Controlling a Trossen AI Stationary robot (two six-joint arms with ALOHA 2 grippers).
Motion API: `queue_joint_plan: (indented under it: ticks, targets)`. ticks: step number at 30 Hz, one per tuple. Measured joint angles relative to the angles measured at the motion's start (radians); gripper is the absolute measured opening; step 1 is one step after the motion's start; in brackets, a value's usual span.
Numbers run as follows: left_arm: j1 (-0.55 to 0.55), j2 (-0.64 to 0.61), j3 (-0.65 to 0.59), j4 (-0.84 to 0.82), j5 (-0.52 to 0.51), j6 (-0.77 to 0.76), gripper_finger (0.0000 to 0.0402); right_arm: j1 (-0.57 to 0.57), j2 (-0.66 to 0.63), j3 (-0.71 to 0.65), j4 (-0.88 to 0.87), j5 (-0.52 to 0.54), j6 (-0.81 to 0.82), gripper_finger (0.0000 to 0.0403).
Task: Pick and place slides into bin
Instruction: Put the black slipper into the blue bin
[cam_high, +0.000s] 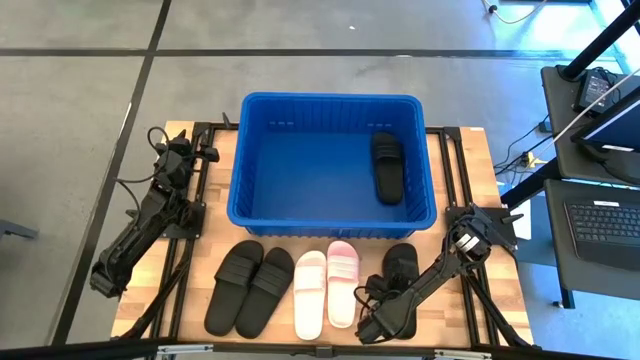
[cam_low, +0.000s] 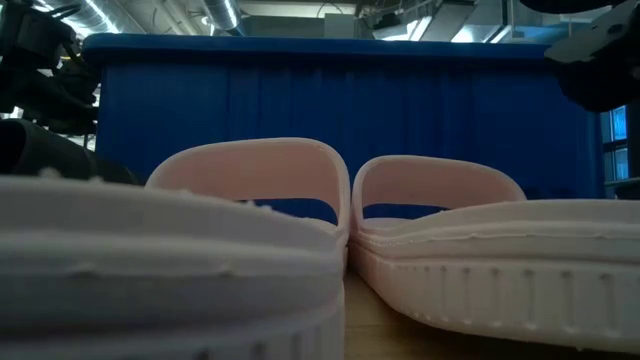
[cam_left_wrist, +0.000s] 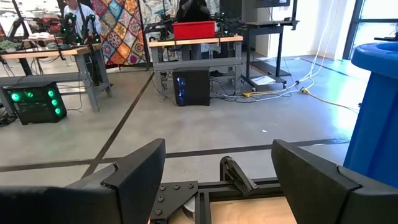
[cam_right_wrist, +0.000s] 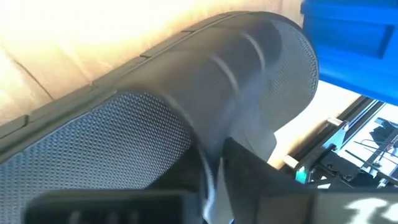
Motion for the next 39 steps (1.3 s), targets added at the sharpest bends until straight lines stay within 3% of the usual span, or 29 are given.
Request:
queue_joint_plan:
  ticks: [2,10,24,28,33,39]
  targets:
    - [0.000,0.000,0.000,0.000,0.001,0.000,0.0290,0.000,0.000,0.005,-0.001,-0.006,0.000,0.0018]
    - [0.000,0.000,0.000,0.000,0.002,0.000,0.0290,-0.002,0.002,0.107,0.019,-0.023,-0.005,0.0017]
    - [0.000,0.000,0.000,0.000,0.003,-0.001,0.0290,-0.014,0.002,0.528,0.020,-0.080,0.037,0.0017]
    - [0.000,0.000,0.000,0.000,0.004,-0.001,0.0290,-0.024,-0.006,0.635,0.022,0.015,0.060,0.0017]
    - [-0.002,0.000,0.000,0.000,0.006,-0.001,0.0290,-0.037,-0.084,0.616,-0.002,0.124,0.076,0.0017]
    - [-0.002,0.000,0.000,-0.001,0.035,-0.001,0.0290,-0.060,-0.175,0.616,0.008,0.354,-0.005,0.0017]
